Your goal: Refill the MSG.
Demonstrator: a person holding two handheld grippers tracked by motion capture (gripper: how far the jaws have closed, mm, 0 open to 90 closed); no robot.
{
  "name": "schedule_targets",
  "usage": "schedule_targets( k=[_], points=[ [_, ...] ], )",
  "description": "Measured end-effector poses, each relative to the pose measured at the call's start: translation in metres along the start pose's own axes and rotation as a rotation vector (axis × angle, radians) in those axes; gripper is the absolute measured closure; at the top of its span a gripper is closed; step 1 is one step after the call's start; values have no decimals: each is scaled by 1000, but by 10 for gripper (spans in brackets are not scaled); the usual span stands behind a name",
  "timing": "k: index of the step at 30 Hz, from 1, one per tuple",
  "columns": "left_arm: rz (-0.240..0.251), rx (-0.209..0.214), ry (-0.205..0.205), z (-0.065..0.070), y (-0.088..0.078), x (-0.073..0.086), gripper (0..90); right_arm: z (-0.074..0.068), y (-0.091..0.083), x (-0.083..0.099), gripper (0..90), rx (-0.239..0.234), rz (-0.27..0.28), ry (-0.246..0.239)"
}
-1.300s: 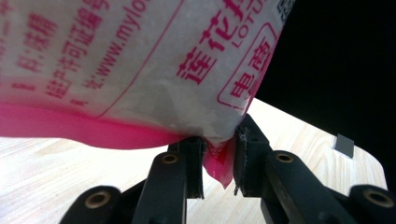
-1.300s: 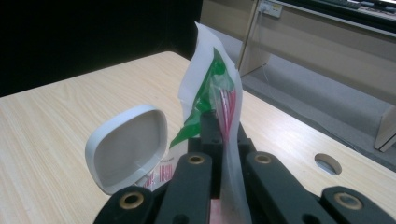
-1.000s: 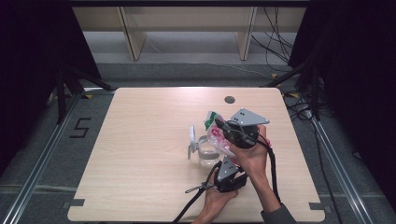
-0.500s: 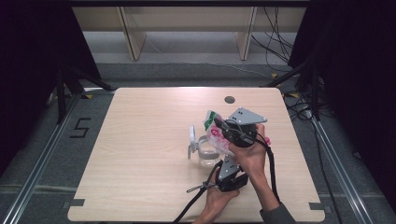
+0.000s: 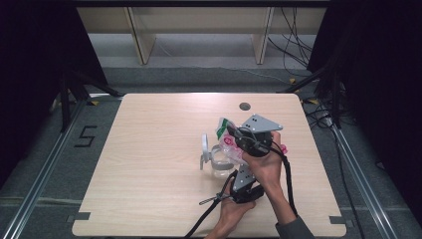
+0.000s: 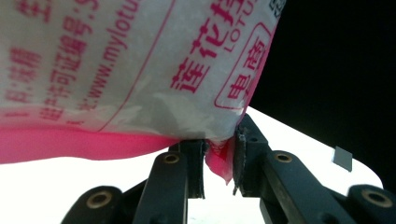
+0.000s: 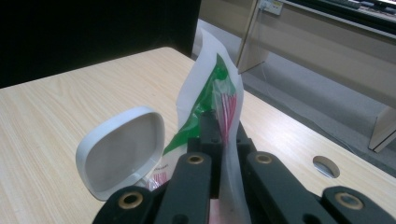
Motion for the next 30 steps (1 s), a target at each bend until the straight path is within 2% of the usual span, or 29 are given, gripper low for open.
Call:
schedule_targets(
  k=[1, 5, 8, 10, 11, 14, 15, 17, 22, 24, 27, 28, 29, 30],
  points=[
    [0, -3, 1, 0, 0, 0, 759, -2, 0, 1, 900, -16, -12, 14],
    [6, 3, -4, 0, 0, -1, 759, -1, 1, 0, 900, -6, -3, 6],
    [8, 3, -4, 0, 1, -1, 759, -3, 1, 0, 900, -16, -5, 18],
    [11, 3, -6, 0, 1, -2, 759, 0, 1, -1, 900, -5, 8, -1],
    [8, -2, -3, 0, 1, -2, 759, -2, 0, 0, 900, -19, -11, 9],
    [13, -3, -6, -1, 1, -3, 759, -3, 1, 0, 900, -18, -11, 24],
    [14, -2, -7, 0, 1, -3, 759, -5, 0, 1, 900, -17, -13, 48],
    [16, -3, -9, 0, 2, -3, 759, 0, 1, -2, 900, -1, -3, 0],
    [22, -3, -14, 0, 3, -4, 759, -1, 3, -2, 900, 3, -5, 2],
    [23, -1, -14, 0, 3, -4, 760, 2, 3, -2, 900, 12, 2, -20],
    [26, -5, -13, -1, 3, -4, 760, -2, 3, -2, 900, -7, -9, -7],
    [23, -5, -15, -1, 3, -4, 760, -4, 3, 0, 900, -15, -17, 27],
    [27, 0, -16, 0, 4, -4, 760, -5, 4, 0, 900, -13, -14, 41],
    [28, -2, -14, -1, 5, -4, 760, -3, 4, 0, 900, -14, -13, 27]
  ],
)
Point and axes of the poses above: each handheld gripper's, and its own axes: y roughly forward along the jaws, x roughly out of its underside, z roughly to its right, the point moved 10 cm from there along y, roughly forward along the jaws, and after that the axes turned 9 degrees about -x, right-handed, at the moved point
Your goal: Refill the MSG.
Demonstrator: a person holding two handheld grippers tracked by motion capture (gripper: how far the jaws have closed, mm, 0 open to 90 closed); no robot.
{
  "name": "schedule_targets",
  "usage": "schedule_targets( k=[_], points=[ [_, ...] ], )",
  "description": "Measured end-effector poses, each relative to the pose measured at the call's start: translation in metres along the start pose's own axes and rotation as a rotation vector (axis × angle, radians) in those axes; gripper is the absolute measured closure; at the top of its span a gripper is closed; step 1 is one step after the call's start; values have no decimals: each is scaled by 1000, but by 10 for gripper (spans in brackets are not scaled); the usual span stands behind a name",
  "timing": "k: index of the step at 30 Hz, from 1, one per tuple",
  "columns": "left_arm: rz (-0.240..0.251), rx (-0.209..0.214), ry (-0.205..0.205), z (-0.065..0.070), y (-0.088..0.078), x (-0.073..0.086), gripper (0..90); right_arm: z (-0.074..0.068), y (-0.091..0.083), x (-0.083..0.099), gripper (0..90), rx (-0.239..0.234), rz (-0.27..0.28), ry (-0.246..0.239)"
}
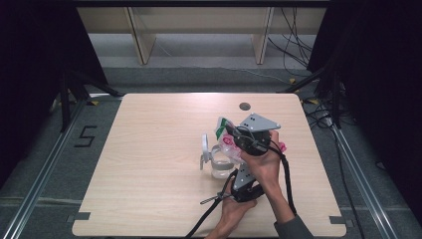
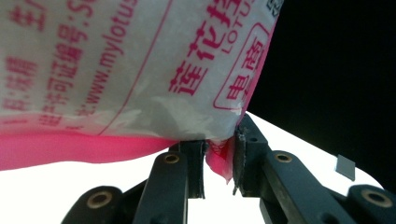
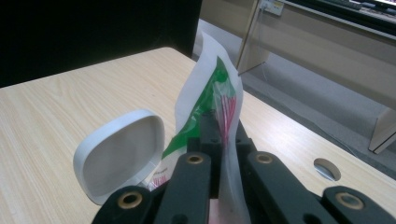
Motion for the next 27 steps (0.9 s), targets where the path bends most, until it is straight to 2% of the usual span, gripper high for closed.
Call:
schedule_targets(
  k=[7, 8, 9, 10, 12, 13, 17, 18, 20, 22, 23, 25, 27],
  points=[
    [1, 7, -12, 1, 2, -1, 760, 1, 1, 0, 900, 4, -6, -13],
    [2, 5, -13, 1, 2, -1, 761, 3, 1, -1, 900, 6, -3, -36],
    [0, 4, -15, 1, 2, -1, 760, 3, 1, -1, 900, 9, -2, -28],
    [1, 4, -14, 1, 2, -1, 760, 6, 1, -2, 900, 18, 3, -47],
    [4, 3, -16, 1, 3, -1, 760, 4, 1, -1, 900, 14, -3, -36],
    [6, 2, -16, 1, 3, -2, 760, 6, 1, -3, 900, 24, 10, -54],
    [11, 3, -21, 2, 3, -2, 760, 4, 2, 0, 900, 28, -7, -34],
    [-29, -5, 44, -2, 2, 2, 760, 3, 2, 0, 900, 26, -12, -30],
    [-20, -7, 32, -2, 2, 1, 760, 6, 3, -3, 900, 41, 2, -66],
    [-22, -10, 36, -2, 2, 1, 760, 3, 3, -1, 899, 33, -7, -42],
    [-22, -10, 37, -2, 2, 0, 760, 4, 4, -3, 900, 31, 3, -59],
    [-16, -7, 37, -2, 2, 0, 760, 5, 4, -3, 900, 34, 8, -64],
    [-24, -8, 43, -2, 2, 1, 759, 3, 3, 0, 900, 13, -19, -39]
  ],
)
Point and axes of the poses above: each handheld gripper's, and its own axes: y roughly forward along the jaws, x roughly out of its underside, z roughly to its right, the point moved 10 cm from there along y, roughly forward along the jaws, and after that the axes turned 9 degrees about -x, right-handed, at the moved point
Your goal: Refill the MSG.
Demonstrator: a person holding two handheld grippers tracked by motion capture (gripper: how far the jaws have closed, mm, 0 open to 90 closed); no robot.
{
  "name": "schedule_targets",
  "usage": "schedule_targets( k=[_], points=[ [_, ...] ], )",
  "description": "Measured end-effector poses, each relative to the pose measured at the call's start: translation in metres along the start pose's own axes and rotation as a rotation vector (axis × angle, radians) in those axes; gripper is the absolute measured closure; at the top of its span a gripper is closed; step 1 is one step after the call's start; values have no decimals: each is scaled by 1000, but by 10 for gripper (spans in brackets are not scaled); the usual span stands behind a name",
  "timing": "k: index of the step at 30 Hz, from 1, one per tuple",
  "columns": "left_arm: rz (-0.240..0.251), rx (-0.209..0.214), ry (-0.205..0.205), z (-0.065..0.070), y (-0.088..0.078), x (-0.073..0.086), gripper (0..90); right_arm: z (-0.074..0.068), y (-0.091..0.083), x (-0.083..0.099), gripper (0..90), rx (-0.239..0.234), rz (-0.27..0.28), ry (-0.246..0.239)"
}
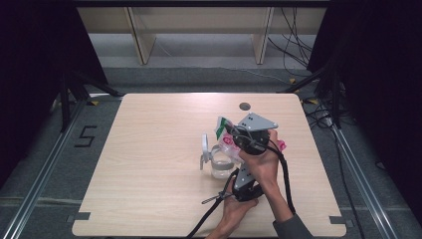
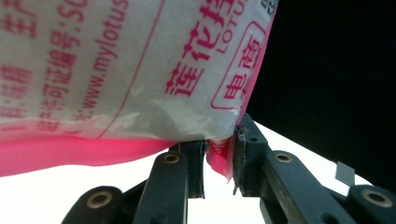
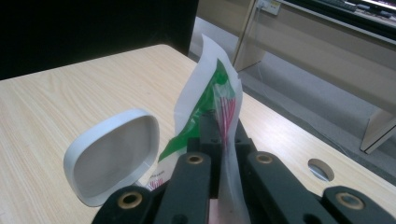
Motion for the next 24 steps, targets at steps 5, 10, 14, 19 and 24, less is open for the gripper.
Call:
schedule_targets(
  k=[5, 10, 14, 19, 24],
  points=[
    [2, 2, 0, 0, 0, -1, 759, 2, 0, -2, 899, 17, 12, -8],
    [2, 3, 1, 0, 0, -1, 759, 2, 0, -3, 900, 17, 14, -15],
    [8, 5, 1, 0, 1, -1, 759, 1, 0, -3, 900, 16, 15, -5],
    [10, 9, -1, -1, 0, -2, 758, 0, 0, -3, 900, 14, 15, 1],
    [10, 6, 1, -1, 0, -2, 758, -1, 1, -3, 900, 16, 15, 6]
  ],
)
Point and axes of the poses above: each handheld gripper's, and its own axes: y roughly forward along the jaws, x roughly out of its underside, z roughly to its right, the point moved 10 cm from there along y, roughly forward along the jaws, and after that the axes turned 9 degrees about -x, right-handed, at the moved point
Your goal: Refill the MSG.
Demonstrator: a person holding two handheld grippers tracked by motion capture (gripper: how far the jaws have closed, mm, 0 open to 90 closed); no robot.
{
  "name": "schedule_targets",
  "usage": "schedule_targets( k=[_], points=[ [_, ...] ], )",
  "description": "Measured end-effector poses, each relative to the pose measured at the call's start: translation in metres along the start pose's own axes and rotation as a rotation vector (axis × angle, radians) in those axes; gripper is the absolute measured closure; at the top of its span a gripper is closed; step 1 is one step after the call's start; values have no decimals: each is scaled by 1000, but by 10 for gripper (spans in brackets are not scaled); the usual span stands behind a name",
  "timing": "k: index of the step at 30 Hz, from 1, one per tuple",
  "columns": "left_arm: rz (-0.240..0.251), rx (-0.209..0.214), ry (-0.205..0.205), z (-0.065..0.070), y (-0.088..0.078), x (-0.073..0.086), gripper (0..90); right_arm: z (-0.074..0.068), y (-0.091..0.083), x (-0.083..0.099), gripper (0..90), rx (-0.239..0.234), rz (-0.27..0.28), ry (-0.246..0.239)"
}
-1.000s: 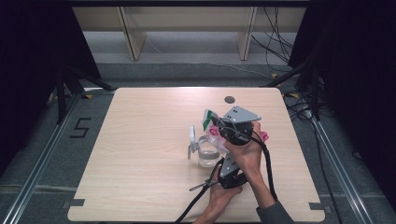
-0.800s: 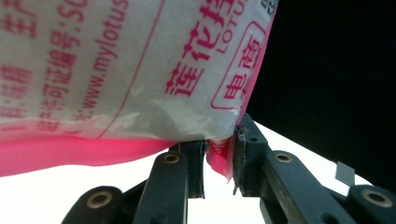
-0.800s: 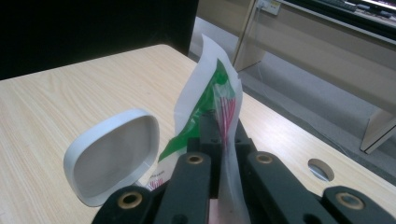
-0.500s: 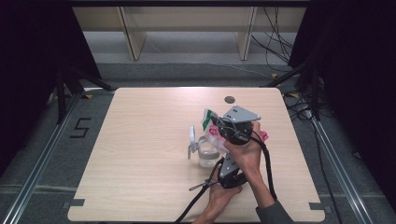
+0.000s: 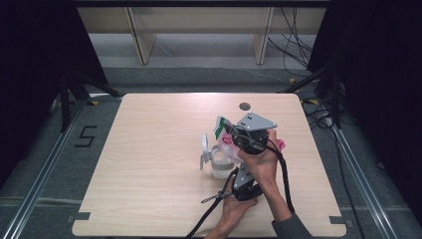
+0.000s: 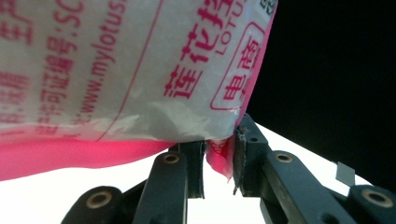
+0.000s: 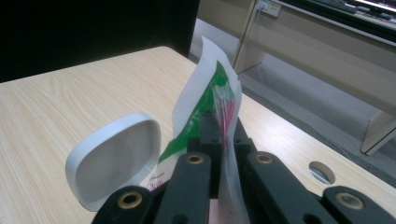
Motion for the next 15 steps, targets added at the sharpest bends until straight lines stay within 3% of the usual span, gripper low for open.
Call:
schedule_targets(
  k=[2, 4, 8, 10, 15],
  points=[
    [-1, 0, -1, 0, 0, 0, 758, 3, 1, -3, 900, 11, 20, -28],
    [-6, -4, 2, 0, -1, 1, 758, 0, 1, 0, 900, -15, -2, -14],
    [-5, -4, 0, 0, 0, 1, 758, 1, 1, -2, 900, -6, 11, -26],
    [-4, -7, 0, -1, 0, 0, 758, -1, 1, 0, 900, -16, -1, 2],
    [-6, -10, -3, -1, 0, 1, 760, -1, 1, 0, 900, -17, 1, 3]
  ],
)
Point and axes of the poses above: each handheld gripper's, and its own axes: y roughly forward along the jaws, x roughly out of its underside, z roughly to its right, the point moved 10 cm from there along y, roughly forward along the jaws, and after that the axes turned 9 degrees about -x, right-handed, at the moved point
